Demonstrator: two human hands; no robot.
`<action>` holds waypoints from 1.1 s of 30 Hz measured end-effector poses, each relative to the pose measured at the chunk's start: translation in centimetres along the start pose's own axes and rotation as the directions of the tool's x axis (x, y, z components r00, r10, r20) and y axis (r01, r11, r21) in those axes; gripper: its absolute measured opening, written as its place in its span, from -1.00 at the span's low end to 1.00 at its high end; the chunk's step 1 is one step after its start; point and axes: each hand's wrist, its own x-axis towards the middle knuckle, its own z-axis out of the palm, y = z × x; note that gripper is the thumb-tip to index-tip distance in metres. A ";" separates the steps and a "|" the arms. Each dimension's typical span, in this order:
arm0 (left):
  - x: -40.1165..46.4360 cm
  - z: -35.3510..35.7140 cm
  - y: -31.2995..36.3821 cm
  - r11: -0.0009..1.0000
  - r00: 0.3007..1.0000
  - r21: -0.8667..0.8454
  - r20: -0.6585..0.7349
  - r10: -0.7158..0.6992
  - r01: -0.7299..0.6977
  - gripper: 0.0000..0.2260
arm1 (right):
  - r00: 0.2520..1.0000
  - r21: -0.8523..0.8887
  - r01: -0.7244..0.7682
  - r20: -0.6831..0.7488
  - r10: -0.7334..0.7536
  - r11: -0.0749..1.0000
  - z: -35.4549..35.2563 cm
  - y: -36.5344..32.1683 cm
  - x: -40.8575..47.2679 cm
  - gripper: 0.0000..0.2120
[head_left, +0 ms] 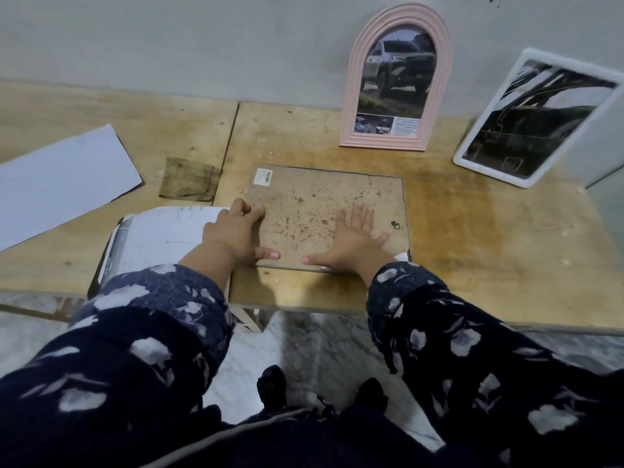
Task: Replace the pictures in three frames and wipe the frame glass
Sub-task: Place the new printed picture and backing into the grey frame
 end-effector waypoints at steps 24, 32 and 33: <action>-1.8 1.8 1.9 0.975 0.993 0.211 0.088 -0.082 0.062 -0.25 | 0.984 -0.048 0.123 -0.122 -0.128 0.991 2.1 1.8 -0.1 -0.03; -1.6 1.5 1.1 0.999 0.999 0.016 -0.026 -0.045 0.045 -0.18 | 0.920 0.026 0.116 -0.381 -0.097 0.993 1.0 3.9 -0.3 -0.39; -1.7 1.6 0.8 0.995 0.994 -0.069 -0.081 -0.071 0.066 -0.17 | 0.891 0.075 0.048 -0.455 -0.009 0.996 1.0 4.7 -0.5 -0.43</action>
